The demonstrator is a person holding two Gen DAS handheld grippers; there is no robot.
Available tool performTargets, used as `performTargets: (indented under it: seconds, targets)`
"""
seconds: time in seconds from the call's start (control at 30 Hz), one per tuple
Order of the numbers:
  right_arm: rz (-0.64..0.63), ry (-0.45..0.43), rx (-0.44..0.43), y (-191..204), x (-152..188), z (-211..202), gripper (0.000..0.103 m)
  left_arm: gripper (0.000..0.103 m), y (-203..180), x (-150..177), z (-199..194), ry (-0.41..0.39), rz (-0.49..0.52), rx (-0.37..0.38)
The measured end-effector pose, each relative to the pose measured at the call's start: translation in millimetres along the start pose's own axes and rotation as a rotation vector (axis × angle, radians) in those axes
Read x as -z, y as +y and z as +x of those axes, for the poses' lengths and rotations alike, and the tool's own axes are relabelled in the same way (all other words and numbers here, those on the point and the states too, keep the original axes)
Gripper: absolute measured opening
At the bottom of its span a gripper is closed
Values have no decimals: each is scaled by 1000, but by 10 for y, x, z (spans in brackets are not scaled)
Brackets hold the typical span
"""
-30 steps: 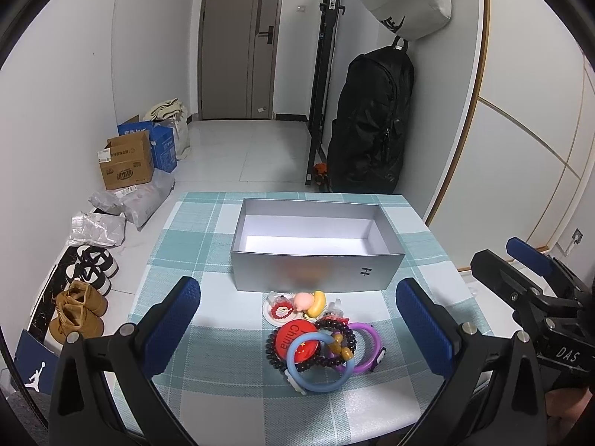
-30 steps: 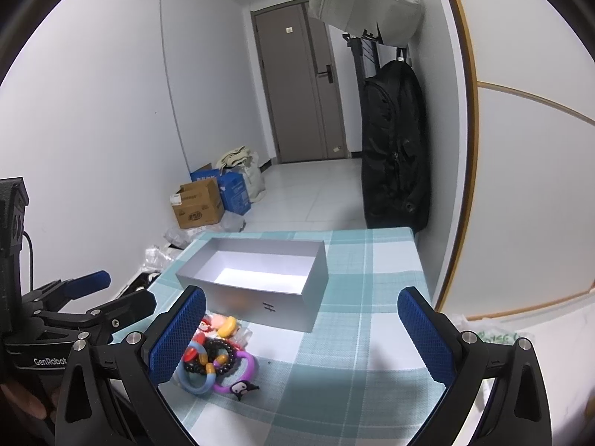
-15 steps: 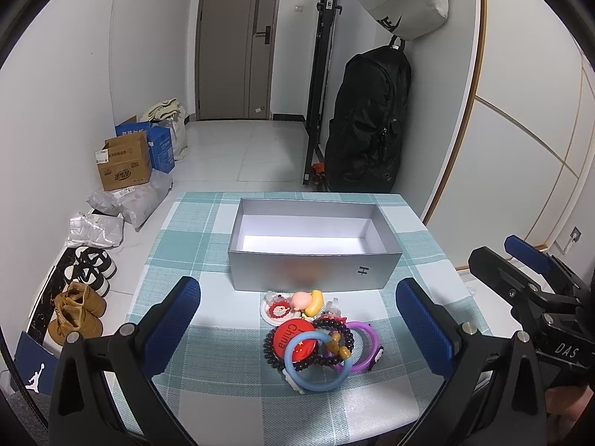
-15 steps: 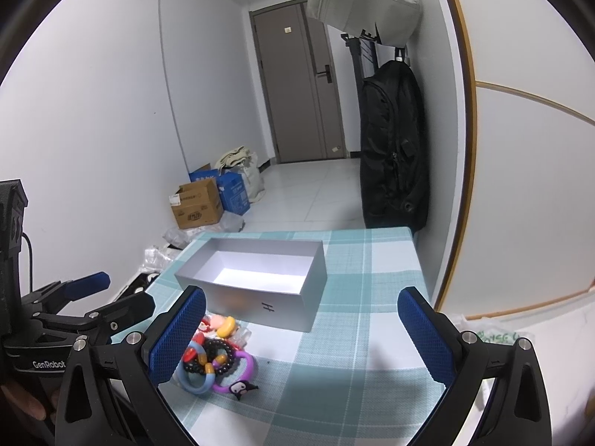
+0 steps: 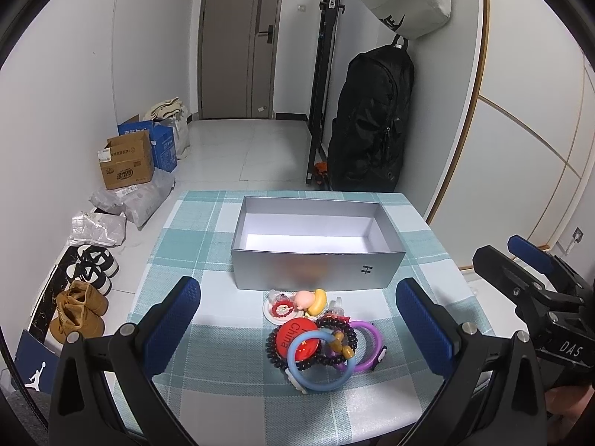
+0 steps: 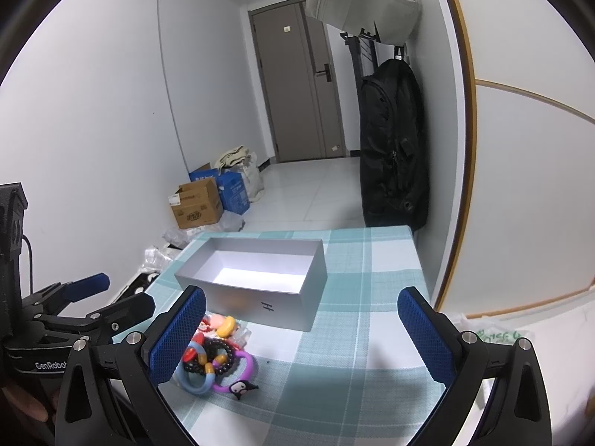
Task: Organize jewelry
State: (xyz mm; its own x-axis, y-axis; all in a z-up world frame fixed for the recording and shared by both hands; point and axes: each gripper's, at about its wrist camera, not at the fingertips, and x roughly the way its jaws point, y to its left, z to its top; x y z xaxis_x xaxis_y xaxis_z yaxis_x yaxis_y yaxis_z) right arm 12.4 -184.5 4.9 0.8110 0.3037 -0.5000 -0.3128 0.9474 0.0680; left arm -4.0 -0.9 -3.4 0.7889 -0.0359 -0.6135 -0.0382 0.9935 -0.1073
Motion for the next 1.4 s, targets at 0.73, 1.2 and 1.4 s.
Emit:
performTargets:
  seconds: [0.73,1.2,1.4]
  targets:
    - [8,44,20,-17,5,103,103,102,71,72,196,118,-26,102]
    - [4,124,-16,-30,18,343,103,96,214,312,476,317,-25,166]
    - [12,137,-37,-26,11,394,103,96,90,330,479,325,22,177]
